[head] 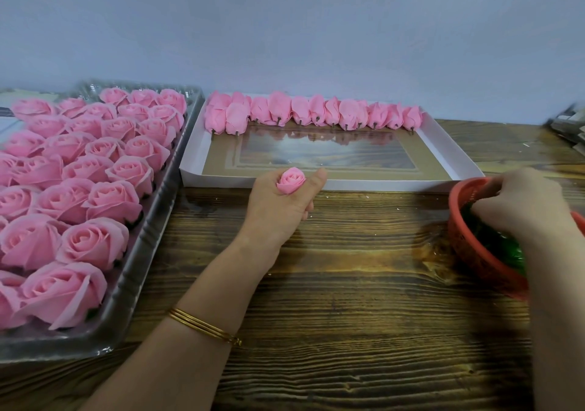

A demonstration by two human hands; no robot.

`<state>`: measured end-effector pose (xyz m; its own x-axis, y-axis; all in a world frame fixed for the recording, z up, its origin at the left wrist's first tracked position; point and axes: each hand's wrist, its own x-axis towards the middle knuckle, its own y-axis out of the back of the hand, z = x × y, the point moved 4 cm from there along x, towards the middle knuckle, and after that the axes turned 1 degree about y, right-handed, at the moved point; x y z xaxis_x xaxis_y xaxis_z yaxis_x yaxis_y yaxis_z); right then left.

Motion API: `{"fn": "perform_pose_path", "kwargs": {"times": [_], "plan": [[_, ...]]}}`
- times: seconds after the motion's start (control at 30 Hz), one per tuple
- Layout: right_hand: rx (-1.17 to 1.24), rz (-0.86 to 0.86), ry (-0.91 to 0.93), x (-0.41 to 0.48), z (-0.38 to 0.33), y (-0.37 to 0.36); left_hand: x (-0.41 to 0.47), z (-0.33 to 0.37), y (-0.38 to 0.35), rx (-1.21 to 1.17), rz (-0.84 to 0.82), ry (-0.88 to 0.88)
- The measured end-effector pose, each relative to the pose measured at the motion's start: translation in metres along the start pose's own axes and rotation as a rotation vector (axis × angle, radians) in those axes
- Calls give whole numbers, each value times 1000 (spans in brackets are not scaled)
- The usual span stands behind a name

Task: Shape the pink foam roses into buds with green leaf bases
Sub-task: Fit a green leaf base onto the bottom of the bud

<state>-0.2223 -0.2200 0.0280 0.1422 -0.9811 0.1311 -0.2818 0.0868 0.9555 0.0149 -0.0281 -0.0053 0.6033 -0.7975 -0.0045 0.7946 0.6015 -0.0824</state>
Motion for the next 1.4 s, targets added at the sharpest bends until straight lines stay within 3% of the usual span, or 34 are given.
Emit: {"fn": "perform_pose_path", "kwargs": {"times": [0.47,0.67,1.03,1.13,1.3,1.4], "plan": [[34,-81,31,-2,-3,-4,1,-1,1,0,-11,11],[130,-44,-14,-8,-6,5,2,-2,1,-6,-22,28],[98,-26,-84,-10,-7,17,3,-2,1,-21,-2,25],[173,17,-57,-8,-6,20,3,-2,2,-15,0,24],[461,228,126,-19,-22,34,4,-2,1,-18,9,4],[777,177,233,-35,-46,37,4,-1,0,-55,7,-2]]}}
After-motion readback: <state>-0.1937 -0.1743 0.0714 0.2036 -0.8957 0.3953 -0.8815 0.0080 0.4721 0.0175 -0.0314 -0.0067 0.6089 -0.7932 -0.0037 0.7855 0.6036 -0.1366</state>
